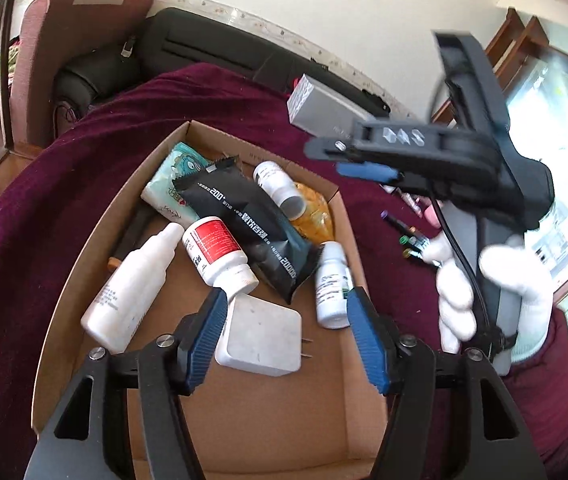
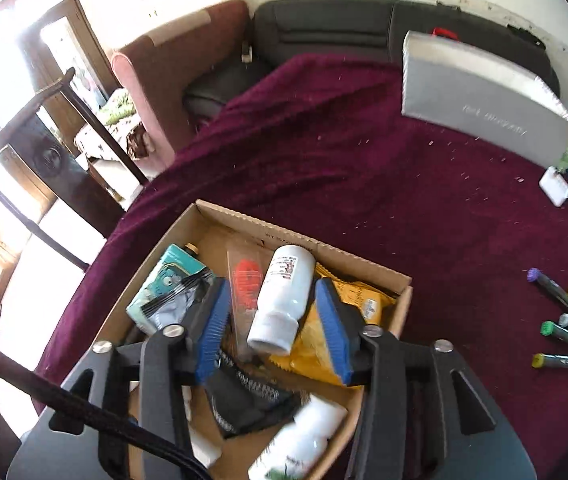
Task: Organize objects
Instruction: 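Carry the charger and white bottle into the tray and open both tools, then move both tools back over the black markers on the table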
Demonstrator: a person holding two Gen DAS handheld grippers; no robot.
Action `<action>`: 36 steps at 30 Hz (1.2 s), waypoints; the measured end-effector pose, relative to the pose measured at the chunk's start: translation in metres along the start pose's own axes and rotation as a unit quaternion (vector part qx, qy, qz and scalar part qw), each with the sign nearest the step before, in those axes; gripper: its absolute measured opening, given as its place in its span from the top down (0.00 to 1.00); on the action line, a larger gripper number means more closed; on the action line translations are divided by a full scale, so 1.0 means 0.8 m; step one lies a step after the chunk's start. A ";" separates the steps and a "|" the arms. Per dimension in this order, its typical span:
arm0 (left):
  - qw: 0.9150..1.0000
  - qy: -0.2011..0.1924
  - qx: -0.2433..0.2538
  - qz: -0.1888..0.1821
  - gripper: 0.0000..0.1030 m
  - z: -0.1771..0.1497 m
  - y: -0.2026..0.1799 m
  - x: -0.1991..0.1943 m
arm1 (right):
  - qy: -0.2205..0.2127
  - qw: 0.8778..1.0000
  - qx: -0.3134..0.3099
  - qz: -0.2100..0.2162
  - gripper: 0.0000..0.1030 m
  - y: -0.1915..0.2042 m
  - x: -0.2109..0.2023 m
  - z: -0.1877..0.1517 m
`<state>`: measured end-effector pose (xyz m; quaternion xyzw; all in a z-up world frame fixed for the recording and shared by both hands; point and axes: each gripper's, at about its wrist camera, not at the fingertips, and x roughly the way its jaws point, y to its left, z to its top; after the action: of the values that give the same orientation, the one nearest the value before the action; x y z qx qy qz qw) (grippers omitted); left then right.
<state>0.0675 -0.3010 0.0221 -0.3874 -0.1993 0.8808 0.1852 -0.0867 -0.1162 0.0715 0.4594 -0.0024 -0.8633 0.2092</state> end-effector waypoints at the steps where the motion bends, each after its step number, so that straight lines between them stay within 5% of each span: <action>1: 1.000 -0.006 -0.003 -0.001 0.46 0.001 0.000 -0.003 | -0.005 1.000 -0.003 -0.002 0.55 0.002 -0.008 -0.004; 13: 0.997 -0.040 0.031 0.052 0.45 0.000 -0.052 -0.035 | -0.067 0.994 -0.054 -0.065 0.43 -0.001 -0.104 -0.086; 22: 0.991 -0.034 0.118 0.051 0.46 -0.007 -0.159 -0.028 | -0.141 0.970 -0.098 -0.171 0.30 -0.039 -0.184 -0.122; 36: 0.977 0.020 0.196 0.078 0.46 -0.012 -0.261 0.071 | -0.162 0.950 -0.052 -0.263 0.24 -0.159 -0.245 -0.138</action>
<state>0.0747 -0.0937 0.0850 -0.3753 0.0113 0.9067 0.1924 0.0514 0.0922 0.1378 0.2864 0.1298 -0.9493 -0.0051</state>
